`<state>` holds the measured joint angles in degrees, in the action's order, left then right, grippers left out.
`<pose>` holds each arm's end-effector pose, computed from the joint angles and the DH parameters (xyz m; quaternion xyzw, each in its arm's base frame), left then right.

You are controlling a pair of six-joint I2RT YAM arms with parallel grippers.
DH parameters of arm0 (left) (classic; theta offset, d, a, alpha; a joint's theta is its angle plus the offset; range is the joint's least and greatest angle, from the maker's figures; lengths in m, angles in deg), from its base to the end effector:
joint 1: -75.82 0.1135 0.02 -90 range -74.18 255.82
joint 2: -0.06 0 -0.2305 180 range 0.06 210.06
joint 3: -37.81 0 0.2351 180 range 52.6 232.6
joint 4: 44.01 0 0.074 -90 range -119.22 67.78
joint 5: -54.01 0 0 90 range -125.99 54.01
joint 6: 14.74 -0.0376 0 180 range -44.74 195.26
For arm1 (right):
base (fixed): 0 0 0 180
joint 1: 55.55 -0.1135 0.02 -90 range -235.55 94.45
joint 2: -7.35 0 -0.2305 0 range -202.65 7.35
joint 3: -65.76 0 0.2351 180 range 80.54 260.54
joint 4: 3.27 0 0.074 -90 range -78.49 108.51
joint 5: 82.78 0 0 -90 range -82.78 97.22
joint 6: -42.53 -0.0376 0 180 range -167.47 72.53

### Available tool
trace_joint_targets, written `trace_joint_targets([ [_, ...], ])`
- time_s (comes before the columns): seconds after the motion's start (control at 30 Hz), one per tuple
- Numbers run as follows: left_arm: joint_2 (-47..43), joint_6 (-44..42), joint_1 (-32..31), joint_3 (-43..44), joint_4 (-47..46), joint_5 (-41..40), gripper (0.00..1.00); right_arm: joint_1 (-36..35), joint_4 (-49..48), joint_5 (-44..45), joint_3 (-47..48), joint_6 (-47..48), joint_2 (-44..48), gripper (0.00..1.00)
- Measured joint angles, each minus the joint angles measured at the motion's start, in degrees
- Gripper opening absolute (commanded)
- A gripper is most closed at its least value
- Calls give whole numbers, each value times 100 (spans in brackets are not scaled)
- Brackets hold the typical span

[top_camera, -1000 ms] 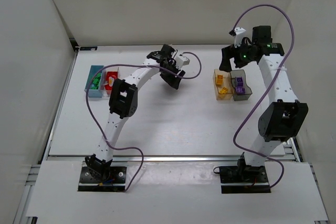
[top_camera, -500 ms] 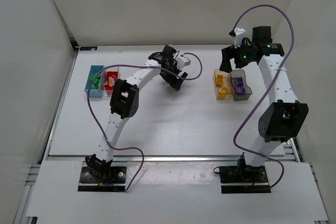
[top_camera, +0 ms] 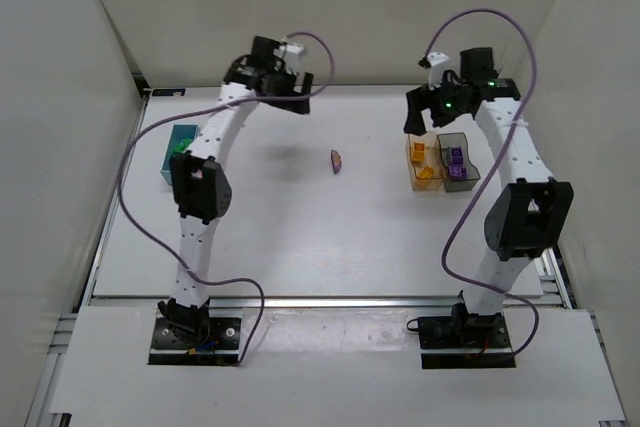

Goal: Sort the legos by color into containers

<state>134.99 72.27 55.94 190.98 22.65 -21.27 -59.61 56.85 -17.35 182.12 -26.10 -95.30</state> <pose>0.4475 -0.1720 0.2677 0.2284 0.8998 -0.1702 0.3306 0.3714 0.0420 0.3158 -0.2768 0.8676 0.1407 0.3884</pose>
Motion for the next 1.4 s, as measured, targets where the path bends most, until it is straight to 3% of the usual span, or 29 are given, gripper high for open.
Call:
trace_joint_targets([
  [0.17,-1119,90,457,-63,116,-920,99,-1001,-39,708,745,-763,-876,99],
  [0.33,-2236,157,732,-1003,129,-1550,99,-1928,9,1471,1331,-1679,-1633,98],
  [0.47,-2498,151,925,-1545,175,-1840,99,-2323,44,2380,1572,-2461,-1991,94],
  [0.8,-2599,111,1185,-2623,313,-2096,99,-2907,114,3462,1794,-3650,-2470,90],
  [1.27,-3230,83,1384,-2942,293,-2140,99,-2992,107,3473,2013,-3853,-3300,79],
  [1.4,-3230,57,1384,-3036,297,-2146,99,-2931,76,3342,2236,-3840,-3589,68],
])
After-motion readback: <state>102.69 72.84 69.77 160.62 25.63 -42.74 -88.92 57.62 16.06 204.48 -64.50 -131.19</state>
